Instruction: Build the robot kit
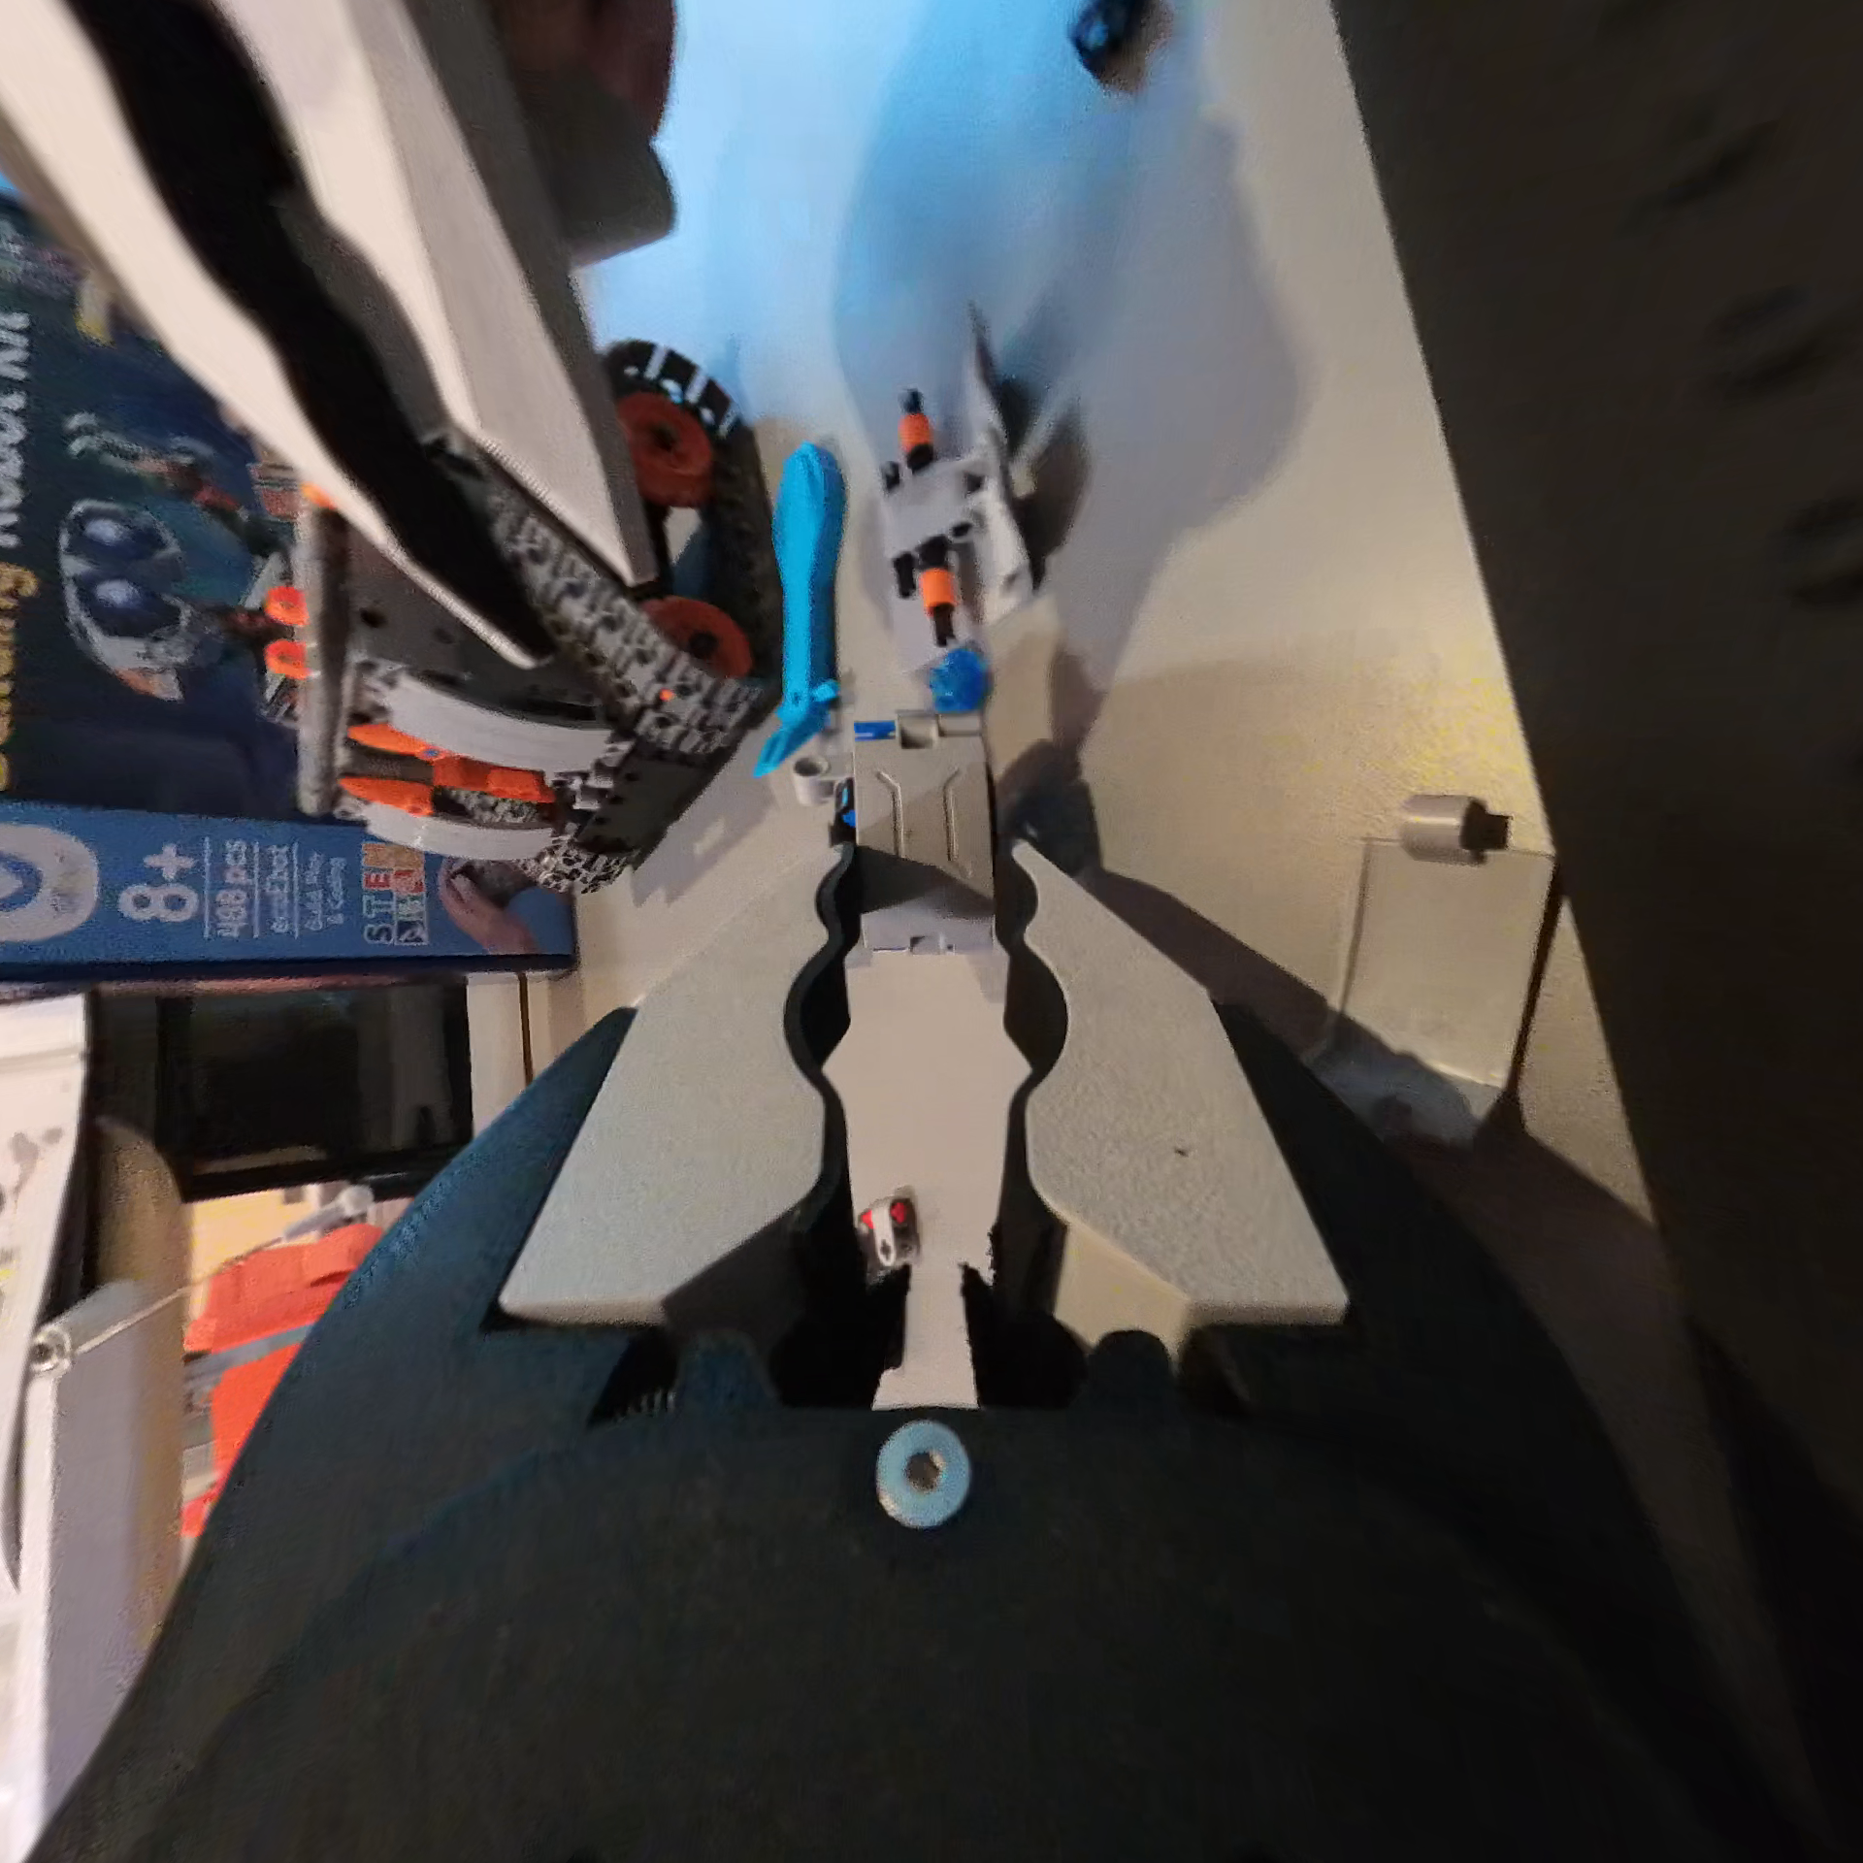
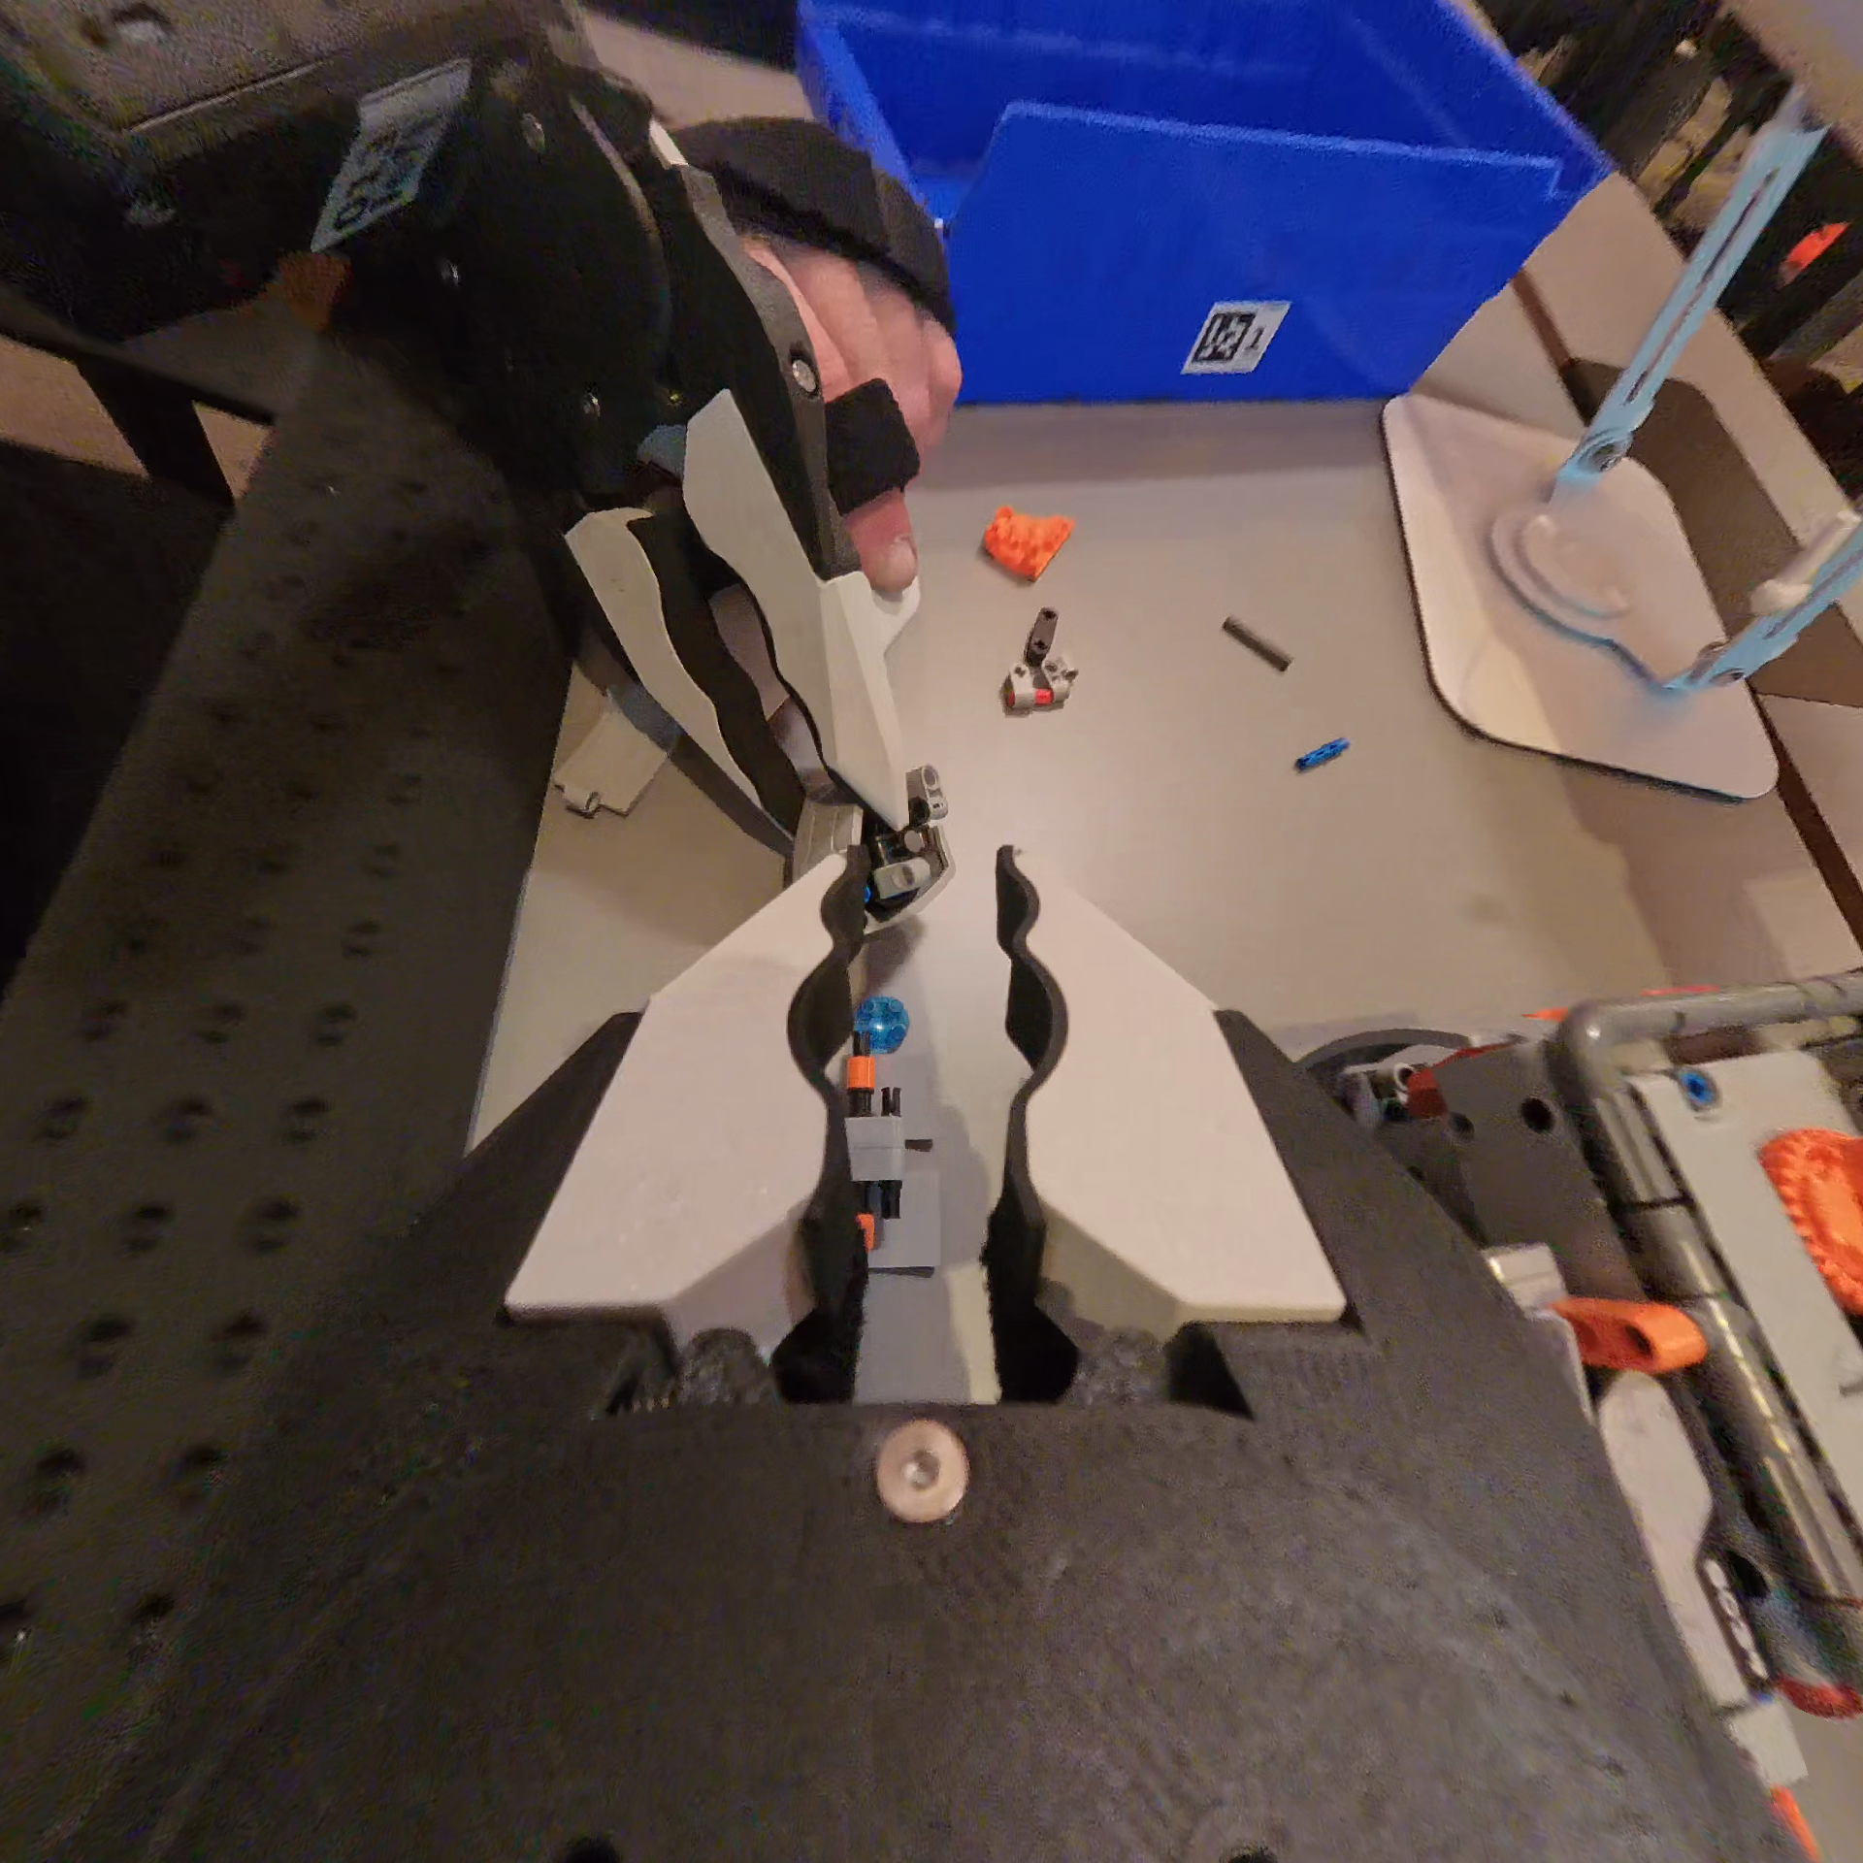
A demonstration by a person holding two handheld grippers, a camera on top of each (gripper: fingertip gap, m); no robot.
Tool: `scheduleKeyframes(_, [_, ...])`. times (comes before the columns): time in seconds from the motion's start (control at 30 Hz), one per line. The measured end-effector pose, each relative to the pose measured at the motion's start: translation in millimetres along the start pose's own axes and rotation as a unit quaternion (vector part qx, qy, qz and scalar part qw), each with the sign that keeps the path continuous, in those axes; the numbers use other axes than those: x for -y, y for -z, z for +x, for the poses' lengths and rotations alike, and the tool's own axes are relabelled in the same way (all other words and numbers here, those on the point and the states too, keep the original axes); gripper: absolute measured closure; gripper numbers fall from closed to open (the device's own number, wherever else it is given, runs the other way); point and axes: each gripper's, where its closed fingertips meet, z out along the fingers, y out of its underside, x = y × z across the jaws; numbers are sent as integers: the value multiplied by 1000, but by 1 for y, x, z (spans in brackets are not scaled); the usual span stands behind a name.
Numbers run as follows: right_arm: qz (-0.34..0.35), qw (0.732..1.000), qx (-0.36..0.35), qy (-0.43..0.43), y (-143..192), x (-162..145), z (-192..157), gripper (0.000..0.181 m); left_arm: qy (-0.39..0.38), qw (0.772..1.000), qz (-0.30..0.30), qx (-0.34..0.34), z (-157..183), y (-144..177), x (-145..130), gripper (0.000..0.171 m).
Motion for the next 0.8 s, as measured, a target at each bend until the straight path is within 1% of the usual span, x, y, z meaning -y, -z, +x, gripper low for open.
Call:
scheduleKeyframes(0.1, [-27, 1000, 9, -2, -9, -11, -2, 157, -27, 999, -5, -17, 14, -3, 0, 146])
scheduleKeyframes(0.13, [-31, 999, 11, -2, -11, -13, -2, 157, -31, 999, -5, -12, 14, -3, -1, 145])
scheduleKeyframes(0.2, [-37, 999, 15, -1, -14, -15, -4, 158, -28, 999, 6, -21, 17, 2, -1, 144])
scheduleKeyframes(0.27, [-40, 999, 17, 0, -16, -16, -6, 160, -8, 999, 20, -29, 17, 7, 0, 139])
scheduleKeyframes(0.4, [-63, 998, 20, -4, -23, -18, -10, 181, 28, 998, 45, -30, 7, 11, 6, 139])
scheduleKeyframes(0.53, [-93, 995, 13, -21, -32, -21, -7, 181, 80, 994, 59, -54, -1, 7, 8, 140])
scheduleKeyframes(0.67, [-141, 989, 20, -29, -43, -22, -7, 181, 124, 989, 41, -68, -5, -2, -3, 130])
scheduleKeyframes(0.77, [-181, 982, 38, -29, -51, -29, -13, 181, 159, 981, 48, -96, -2, -7, -3, 126])
scheduleKeyframes(0.8, [-187, 981, 31, -27, -52, -29, -12, 181, 167, 979, 45, -104, -1, -9, -5, 124])
